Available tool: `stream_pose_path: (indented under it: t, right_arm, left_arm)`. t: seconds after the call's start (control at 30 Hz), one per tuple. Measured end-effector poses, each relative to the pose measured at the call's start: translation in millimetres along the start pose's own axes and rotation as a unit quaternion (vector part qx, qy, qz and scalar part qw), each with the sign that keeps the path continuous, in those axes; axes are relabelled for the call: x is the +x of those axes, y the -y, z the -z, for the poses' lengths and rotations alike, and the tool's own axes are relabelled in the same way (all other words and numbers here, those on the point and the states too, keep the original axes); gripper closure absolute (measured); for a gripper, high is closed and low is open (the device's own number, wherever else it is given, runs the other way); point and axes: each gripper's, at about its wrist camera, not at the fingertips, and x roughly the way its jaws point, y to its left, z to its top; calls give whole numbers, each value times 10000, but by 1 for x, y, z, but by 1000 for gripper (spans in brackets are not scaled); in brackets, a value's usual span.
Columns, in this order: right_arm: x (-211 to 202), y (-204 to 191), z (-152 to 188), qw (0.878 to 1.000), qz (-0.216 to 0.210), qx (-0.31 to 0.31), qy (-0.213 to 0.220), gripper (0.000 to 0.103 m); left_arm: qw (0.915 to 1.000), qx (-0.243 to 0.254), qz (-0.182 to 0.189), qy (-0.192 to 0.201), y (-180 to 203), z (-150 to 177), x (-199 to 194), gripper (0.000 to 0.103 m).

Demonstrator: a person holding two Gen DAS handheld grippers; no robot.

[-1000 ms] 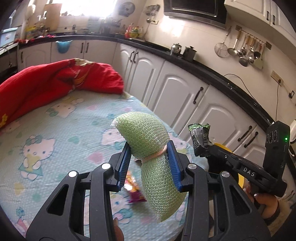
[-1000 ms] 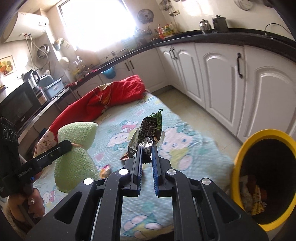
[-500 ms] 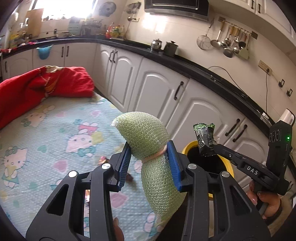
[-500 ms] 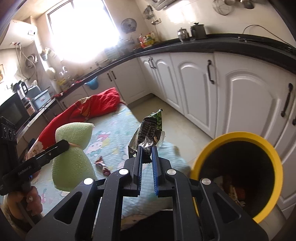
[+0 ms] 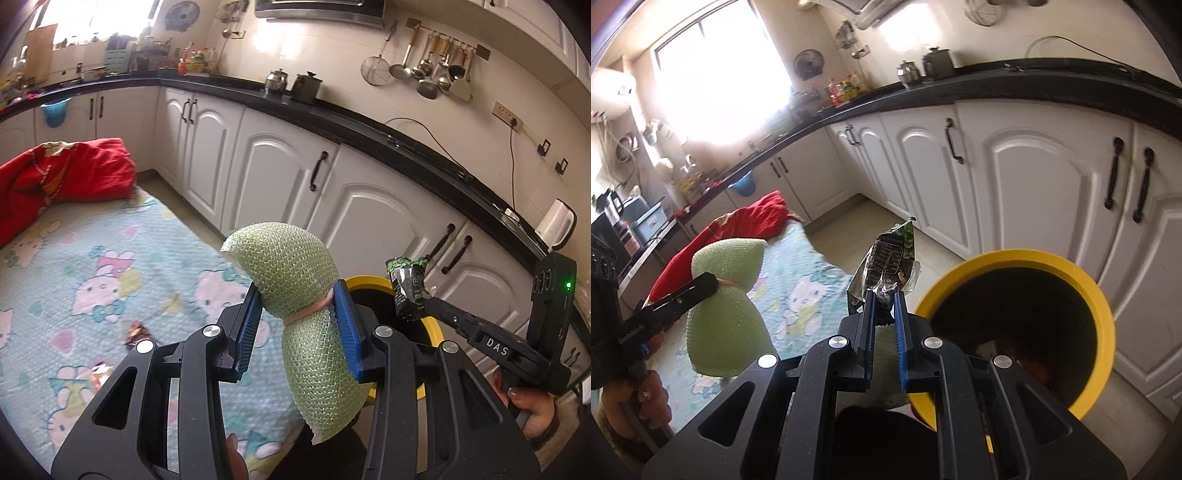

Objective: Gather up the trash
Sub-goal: 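Carry the scrubber and dark wrapper in both tools over the yellow bin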

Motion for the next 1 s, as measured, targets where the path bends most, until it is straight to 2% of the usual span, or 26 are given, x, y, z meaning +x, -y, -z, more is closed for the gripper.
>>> stream_pose_path:
  t: [0.5, 1.0]
  right_arm:
    - [-9, 62, 21, 9972, 562, 480, -85, 93]
    - [5, 101, 51, 9906, 841, 894, -610, 93]
  left_arm:
    - [9990, 273, 265, -246, 51, 7, 52, 71]
    - [9964, 482, 376, -592, 84, 21, 107, 70]
